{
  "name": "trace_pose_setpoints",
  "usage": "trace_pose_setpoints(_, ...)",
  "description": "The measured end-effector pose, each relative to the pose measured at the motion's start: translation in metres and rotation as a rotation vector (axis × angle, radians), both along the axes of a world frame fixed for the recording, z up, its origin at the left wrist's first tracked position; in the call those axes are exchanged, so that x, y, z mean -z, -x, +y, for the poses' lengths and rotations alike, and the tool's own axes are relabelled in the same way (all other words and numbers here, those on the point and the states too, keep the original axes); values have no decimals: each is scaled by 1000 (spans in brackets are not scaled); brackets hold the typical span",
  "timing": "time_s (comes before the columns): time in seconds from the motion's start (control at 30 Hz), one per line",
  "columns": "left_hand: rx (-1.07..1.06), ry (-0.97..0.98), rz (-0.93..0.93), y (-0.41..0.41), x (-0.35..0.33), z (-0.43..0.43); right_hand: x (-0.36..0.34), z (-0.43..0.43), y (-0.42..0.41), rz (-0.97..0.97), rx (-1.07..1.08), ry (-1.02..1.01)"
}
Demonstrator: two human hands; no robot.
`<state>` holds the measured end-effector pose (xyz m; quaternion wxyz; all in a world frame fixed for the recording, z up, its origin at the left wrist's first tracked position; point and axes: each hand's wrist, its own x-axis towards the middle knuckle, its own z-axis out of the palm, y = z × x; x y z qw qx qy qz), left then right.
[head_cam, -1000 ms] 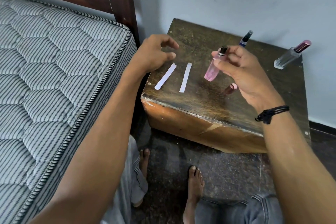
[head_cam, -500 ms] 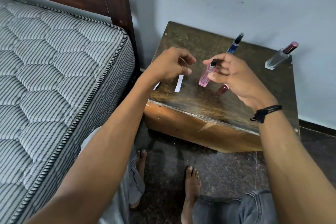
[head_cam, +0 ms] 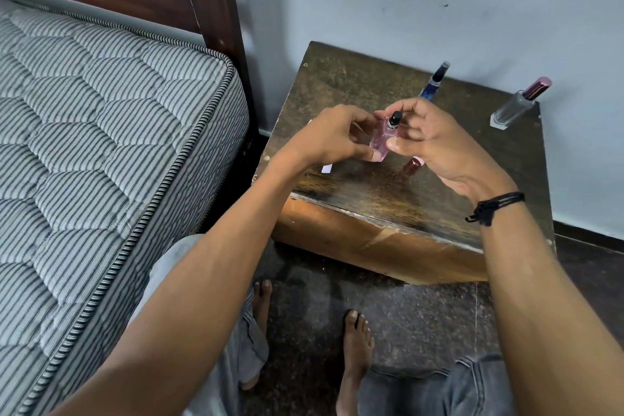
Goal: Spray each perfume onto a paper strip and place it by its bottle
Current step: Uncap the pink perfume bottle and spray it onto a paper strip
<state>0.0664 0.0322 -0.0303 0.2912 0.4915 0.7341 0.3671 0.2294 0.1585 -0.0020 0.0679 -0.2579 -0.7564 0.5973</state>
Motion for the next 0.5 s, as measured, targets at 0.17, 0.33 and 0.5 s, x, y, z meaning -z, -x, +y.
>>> trace_pose_setpoints(0.17, -60, -18, -22, -5, 6, 3, -4, 3, -3, 1, 15, 19)
trace_pose_setpoints(0.33, -131, -22, 42, -11, 5, 2, -15, 13, -16, -106, 102, -162)
trace_pose_setpoints(0.5, -139, -19, 92, -13, 3, 2, -15, 17, -26, -366, 44, -308)
